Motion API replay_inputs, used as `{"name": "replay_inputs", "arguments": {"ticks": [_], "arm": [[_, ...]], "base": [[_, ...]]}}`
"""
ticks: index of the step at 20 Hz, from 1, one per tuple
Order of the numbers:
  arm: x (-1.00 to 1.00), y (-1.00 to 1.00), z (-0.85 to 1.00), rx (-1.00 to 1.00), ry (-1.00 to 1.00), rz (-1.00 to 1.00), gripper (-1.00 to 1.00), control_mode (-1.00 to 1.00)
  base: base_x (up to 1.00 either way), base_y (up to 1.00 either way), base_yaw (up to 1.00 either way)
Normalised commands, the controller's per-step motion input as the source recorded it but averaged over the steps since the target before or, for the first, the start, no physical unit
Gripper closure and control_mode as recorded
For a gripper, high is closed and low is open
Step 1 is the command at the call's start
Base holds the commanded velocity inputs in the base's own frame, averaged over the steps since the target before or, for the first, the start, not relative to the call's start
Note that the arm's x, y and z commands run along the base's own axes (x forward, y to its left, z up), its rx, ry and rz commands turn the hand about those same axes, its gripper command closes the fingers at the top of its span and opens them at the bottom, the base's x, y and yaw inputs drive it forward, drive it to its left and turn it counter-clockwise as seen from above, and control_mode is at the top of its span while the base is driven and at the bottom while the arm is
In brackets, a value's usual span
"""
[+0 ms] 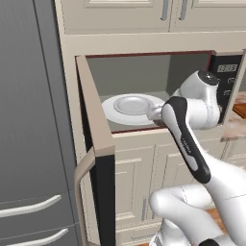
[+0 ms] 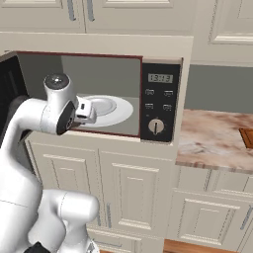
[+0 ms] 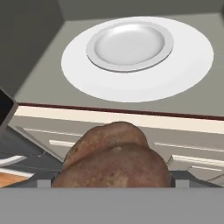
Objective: Retrieve the reheated potato from the microwave, then place the potato, cheese, and condiment on the cutting board.
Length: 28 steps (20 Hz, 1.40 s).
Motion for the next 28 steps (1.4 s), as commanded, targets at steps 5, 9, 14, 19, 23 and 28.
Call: {"name": "replay_inputs", "arguments": {"ticks": [5, 9, 14, 19, 23, 28], "arm": [[-0.56, 0.0, 0.0, -0.02, 0.0, 0.0, 1.0, -1.0], [-0.34, 0.0, 0.0, 0.0, 0.02, 0.0, 1.0, -1.0], [-0.03, 0.0, 0.0, -0.02, 0.01, 0.0, 1.0, -1.0], [0.0, 0.0, 0.0, 0.0, 0.0, 0.0, 1.0, -1.0], [0.0, 0.0, 0.0, 0.0, 0.0, 0.0, 1.0, -1.0], [0.0, 0.0, 0.0, 0.0, 0.0, 0.0, 1.0, -1.0]], "base": [[0.0, 0.0, 0.0], [0.0, 0.0, 0.0], [0.0, 0.0, 0.0], [0.0, 0.0, 0.0], [0.0, 0.0, 0.0], [0.0, 0.0, 0.0]]}}
